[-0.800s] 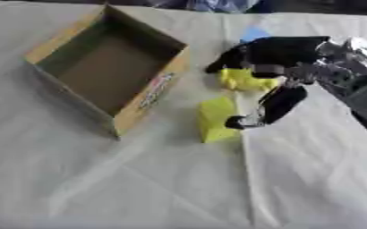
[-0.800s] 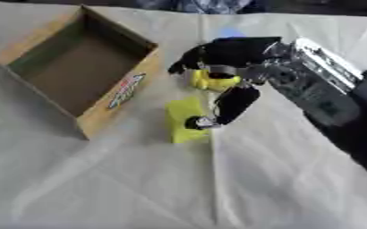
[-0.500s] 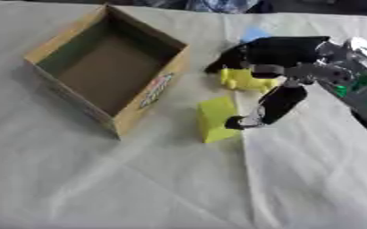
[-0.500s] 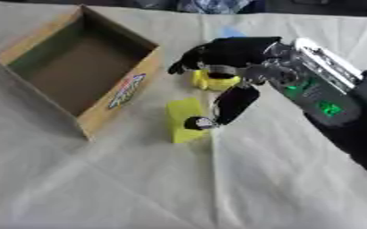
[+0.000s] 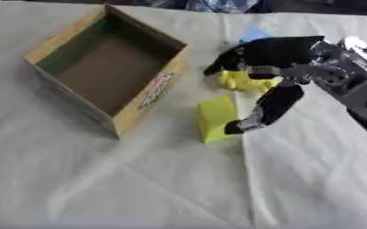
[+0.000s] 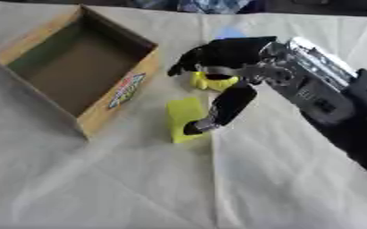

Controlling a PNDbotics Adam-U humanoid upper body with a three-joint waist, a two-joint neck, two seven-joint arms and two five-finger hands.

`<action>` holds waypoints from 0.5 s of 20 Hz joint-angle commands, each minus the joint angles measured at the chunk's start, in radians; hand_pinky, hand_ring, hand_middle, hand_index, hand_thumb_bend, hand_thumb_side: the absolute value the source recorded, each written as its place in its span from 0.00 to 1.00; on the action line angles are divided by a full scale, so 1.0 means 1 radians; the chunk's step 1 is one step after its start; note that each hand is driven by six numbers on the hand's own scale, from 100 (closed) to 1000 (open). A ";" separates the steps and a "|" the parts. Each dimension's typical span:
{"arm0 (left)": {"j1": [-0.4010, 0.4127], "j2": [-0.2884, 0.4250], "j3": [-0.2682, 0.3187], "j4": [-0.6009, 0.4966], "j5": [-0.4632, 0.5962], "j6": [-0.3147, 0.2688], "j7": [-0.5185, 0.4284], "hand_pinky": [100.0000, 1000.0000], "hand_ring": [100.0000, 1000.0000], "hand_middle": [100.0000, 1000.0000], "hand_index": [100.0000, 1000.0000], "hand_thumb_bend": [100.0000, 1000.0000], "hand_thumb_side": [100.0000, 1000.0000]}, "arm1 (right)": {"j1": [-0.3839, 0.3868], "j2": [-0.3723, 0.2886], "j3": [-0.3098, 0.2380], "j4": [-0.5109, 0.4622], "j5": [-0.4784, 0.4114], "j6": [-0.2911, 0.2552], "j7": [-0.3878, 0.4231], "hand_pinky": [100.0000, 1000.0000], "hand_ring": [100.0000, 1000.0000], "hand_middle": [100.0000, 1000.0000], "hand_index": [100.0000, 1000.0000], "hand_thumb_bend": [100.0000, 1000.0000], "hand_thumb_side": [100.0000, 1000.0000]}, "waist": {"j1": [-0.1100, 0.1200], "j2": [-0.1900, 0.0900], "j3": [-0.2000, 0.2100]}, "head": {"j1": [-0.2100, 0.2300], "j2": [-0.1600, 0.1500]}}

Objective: Pick up objects on the table and place them in the box.

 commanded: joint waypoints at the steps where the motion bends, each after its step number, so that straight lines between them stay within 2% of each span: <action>1: -0.004 0.009 0.002 -0.014 0.000 0.000 -0.004 0.56 0.81 1.00 0.65 0.21 0.95 | -0.021 -0.005 -0.001 0.022 0.025 -0.013 0.003 0.93 0.93 0.84 0.96 0.51 0.70 | 0.005 -0.013 0.002 | 0.018 0.010; 5: -0.004 0.009 0.002 -0.014 0.000 0.000 -0.004 0.56 0.81 1.00 0.65 0.20 0.95 | -0.029 0.011 0.007 0.063 0.048 -0.023 0.004 0.93 0.93 0.85 0.96 0.53 0.72 | 0.006 -0.013 0.001 | 0.025 0.022; 10: -0.004 0.009 0.001 -0.014 0.001 0.001 -0.007 0.56 0.81 1.00 0.65 0.20 0.95 | -0.042 0.031 0.025 0.102 0.071 -0.045 0.012 0.93 0.94 0.85 0.97 0.55 0.73 | 0.005 -0.015 0.002 | 0.019 0.021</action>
